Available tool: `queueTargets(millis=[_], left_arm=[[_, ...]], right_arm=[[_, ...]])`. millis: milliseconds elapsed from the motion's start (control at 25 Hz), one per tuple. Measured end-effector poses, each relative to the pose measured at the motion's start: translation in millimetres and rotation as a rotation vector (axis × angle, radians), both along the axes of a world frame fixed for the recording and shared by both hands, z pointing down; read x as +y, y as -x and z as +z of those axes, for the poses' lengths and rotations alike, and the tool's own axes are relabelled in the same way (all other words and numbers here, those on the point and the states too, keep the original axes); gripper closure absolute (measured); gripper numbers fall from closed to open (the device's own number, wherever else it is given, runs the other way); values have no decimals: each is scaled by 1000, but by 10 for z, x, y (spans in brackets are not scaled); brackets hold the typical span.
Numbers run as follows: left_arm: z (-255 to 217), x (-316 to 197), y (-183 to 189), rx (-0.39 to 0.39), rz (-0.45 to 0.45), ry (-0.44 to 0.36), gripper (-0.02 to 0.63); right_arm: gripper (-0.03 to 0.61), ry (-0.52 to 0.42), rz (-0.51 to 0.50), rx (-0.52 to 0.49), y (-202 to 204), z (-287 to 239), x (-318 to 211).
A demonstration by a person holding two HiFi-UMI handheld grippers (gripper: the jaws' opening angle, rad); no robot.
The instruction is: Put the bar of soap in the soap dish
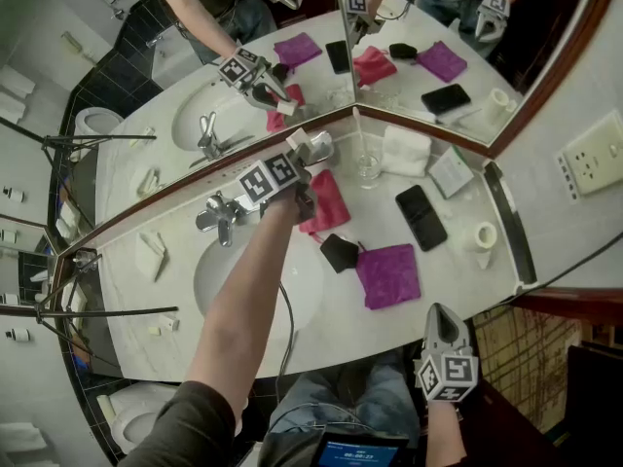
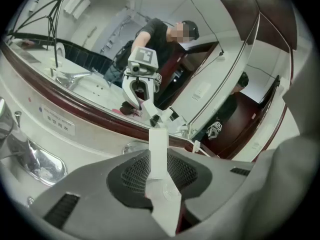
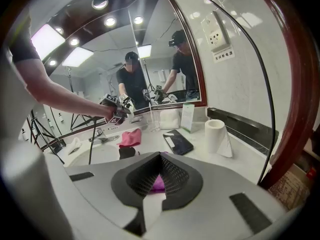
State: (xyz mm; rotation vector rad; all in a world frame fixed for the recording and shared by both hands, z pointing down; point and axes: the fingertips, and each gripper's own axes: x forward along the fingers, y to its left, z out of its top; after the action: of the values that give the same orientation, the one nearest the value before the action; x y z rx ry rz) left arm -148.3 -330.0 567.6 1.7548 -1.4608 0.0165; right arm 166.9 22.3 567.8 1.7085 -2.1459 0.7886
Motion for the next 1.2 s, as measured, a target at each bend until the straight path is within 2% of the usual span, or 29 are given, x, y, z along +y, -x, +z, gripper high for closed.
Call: queueTargets(millis=[200,320,560,800,1040,1200], left_arm=[[-239,230,-67,-61,53,-6,523],[-441,403,-143,-134,116,-20,522],[-677,729,-379,-404,306,-45,522],[-865,1065,-857,-638,541,-125,522],[-721,1374,-1242,-858,718,-199,522],[-537,1501,-1419,-1059,836,-257,522]], right_arm=[[560,-19,-23,-4,83,-130,-30],[561,-43,-39,-7,126,-260,-57],[560,-82,-59,-9,149,-506,-104],[560,-119,-58,-6,99,-708,-142],[561,-143,-70,-10,61,-753,-191],[560,-130,-86,-12,87,-719,-247]])
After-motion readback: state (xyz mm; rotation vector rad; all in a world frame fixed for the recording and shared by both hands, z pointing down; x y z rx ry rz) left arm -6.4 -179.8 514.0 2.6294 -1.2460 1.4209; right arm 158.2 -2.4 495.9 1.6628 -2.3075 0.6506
